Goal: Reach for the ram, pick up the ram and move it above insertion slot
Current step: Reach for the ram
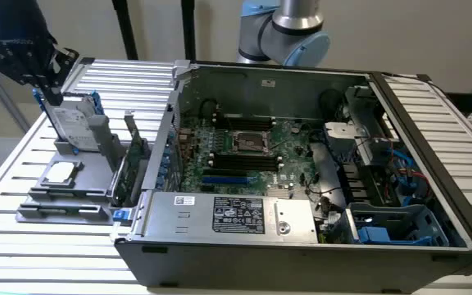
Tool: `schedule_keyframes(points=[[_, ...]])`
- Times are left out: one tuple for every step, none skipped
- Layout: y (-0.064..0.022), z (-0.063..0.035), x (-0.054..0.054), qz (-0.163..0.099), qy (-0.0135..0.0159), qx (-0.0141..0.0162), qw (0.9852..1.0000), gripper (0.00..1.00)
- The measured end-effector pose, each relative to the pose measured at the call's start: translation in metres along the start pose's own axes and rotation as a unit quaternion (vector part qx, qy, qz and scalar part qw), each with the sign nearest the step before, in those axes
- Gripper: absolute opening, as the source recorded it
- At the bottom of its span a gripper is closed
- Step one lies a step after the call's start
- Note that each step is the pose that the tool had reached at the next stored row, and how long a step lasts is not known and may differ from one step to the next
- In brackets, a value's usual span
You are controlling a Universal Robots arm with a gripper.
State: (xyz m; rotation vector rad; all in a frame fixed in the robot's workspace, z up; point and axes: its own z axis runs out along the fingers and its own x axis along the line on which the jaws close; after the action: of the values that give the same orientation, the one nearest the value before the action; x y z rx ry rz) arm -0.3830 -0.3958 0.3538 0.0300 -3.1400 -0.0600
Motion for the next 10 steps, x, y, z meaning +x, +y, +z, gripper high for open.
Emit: schedule_keyframes(points=[[0.0,0.0,0.0,0.0,0.0,0.0,1.0,0.1],[0.0,0.0,0.0,0.0,0.0,0.0,1.0,0.1],[0.0,0.0,0.0,0.0,0.0,0.0,1.0,0.1],[0.0,0.0,0.0,0.0,0.0,0.0,1.0,0.1],[0.0,0.0,0.0,0.0,0.0,0.0,1.0,0.1],[0.0,0.0,0.0,0.0,0.0,0.0,1.0,0.1],[0.0,0.0,0.0,0.0,0.0,0.0,1.0,0.1],[0.0,0.0,0.0,0.0,0.0,0.0,1.0,0.1],[0.0,0.0,0.0,0.0,0.0,0.0,1.0,0.1],[0.0,0.0,0.0,0.0,0.0,0.0,1.0,0.1]])
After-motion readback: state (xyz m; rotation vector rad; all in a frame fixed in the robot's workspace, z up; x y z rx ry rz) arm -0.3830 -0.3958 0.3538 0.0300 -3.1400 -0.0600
